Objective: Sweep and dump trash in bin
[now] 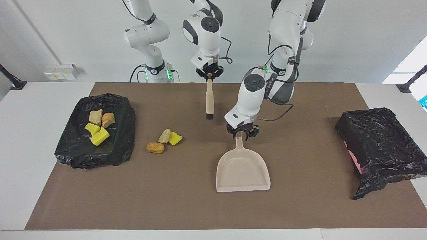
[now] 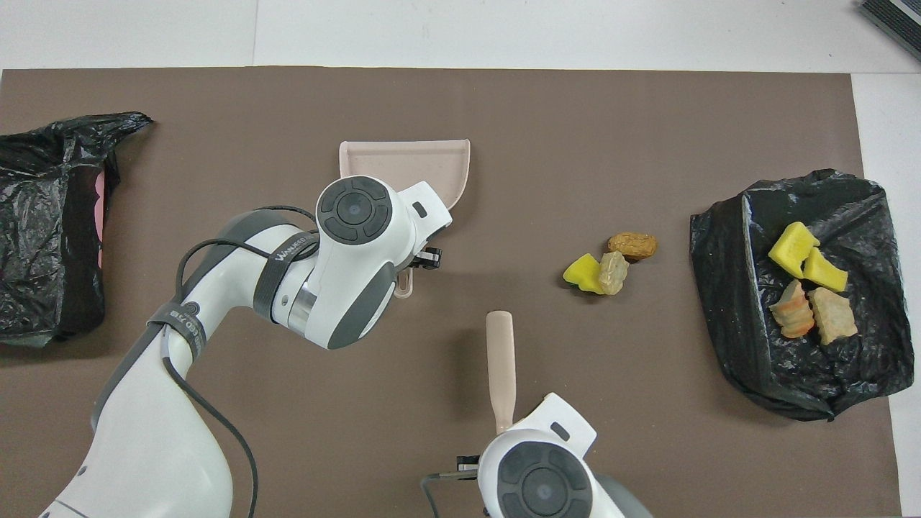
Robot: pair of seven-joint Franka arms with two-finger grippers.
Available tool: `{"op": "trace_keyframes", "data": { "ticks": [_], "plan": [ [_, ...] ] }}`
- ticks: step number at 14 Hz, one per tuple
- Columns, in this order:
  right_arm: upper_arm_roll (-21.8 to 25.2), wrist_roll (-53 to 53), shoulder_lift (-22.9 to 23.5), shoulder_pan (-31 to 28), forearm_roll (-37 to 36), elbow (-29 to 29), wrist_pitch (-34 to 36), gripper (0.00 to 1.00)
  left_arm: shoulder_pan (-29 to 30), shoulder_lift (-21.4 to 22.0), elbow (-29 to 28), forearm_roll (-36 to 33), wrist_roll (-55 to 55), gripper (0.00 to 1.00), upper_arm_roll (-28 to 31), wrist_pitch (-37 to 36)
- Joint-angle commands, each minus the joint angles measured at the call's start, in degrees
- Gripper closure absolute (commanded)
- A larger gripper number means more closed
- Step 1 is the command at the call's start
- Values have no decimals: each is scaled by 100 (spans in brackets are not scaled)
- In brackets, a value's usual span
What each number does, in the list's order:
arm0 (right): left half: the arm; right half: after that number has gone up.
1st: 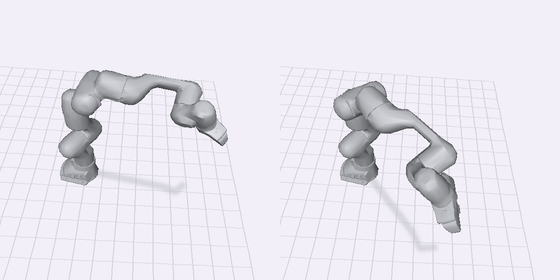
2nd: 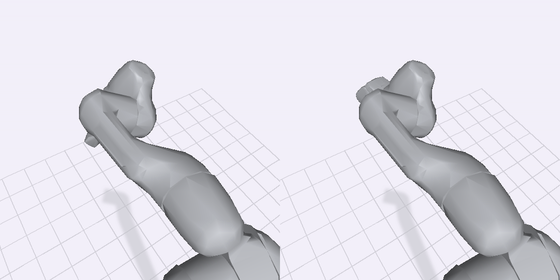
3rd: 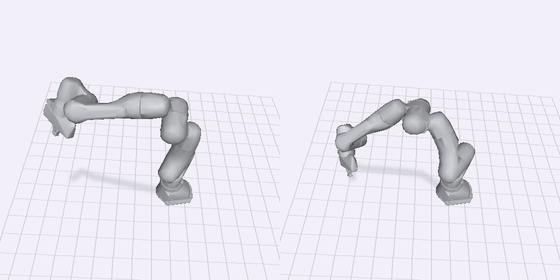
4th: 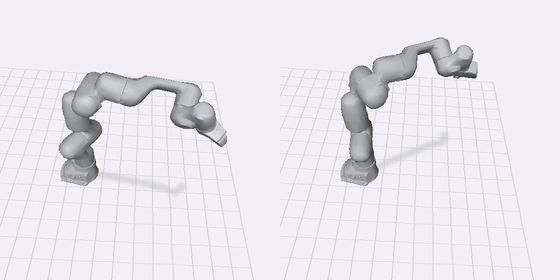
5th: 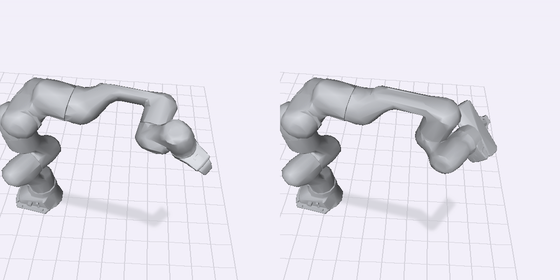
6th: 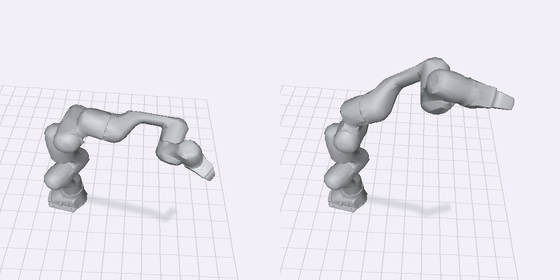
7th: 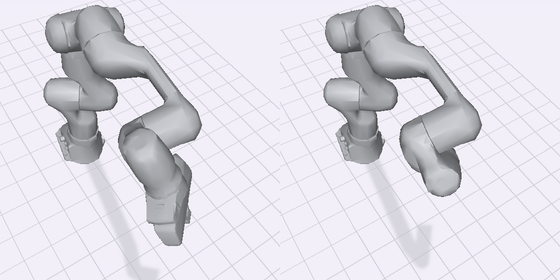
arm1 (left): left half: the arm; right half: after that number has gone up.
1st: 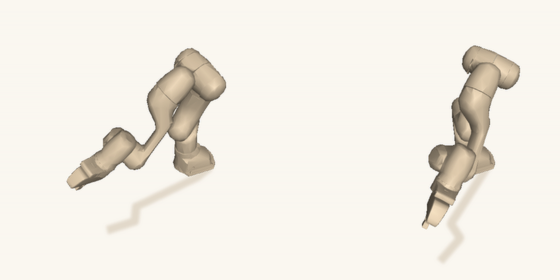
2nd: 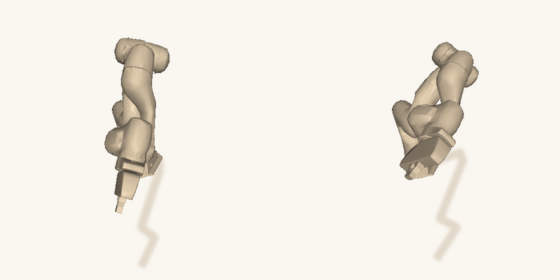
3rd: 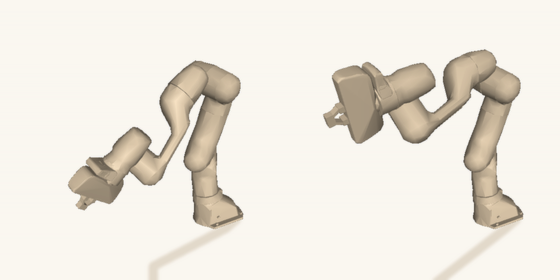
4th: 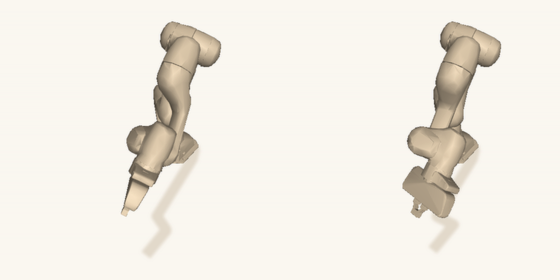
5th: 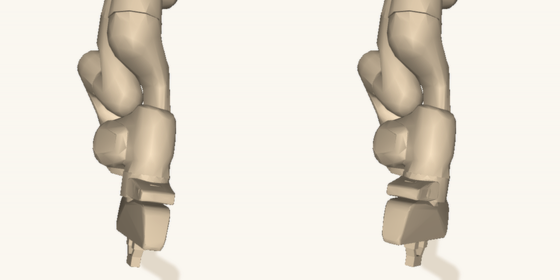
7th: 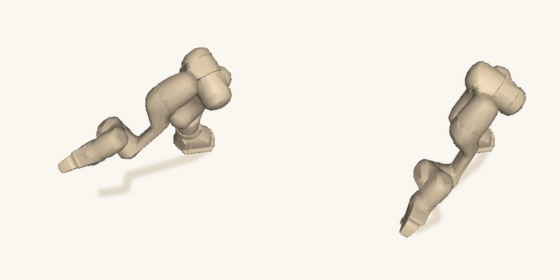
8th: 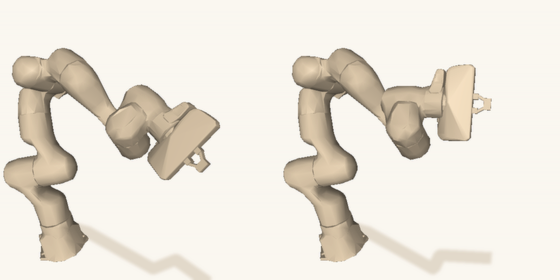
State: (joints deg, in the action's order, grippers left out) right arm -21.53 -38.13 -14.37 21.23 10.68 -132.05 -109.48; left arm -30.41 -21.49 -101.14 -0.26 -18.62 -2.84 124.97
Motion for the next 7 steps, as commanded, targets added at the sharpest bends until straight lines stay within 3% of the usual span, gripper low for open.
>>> {"op": "trace_keyframes", "data": {
  "ticks": [1,4,7],
  "plan": [
    [-62,236,-224,-329,-678,-120,269,100,-97,198,-178,-9,-10,100,99,-69],
    [-70,436,-198,-750,-1400,-137,410,100,0,373,-125,-62,129,100,134,-113],
    [-70,1339,-145,-1478,-1866,-242,428,100,87,663,-134,-88,1259,100,187,-831]
  ]
}}
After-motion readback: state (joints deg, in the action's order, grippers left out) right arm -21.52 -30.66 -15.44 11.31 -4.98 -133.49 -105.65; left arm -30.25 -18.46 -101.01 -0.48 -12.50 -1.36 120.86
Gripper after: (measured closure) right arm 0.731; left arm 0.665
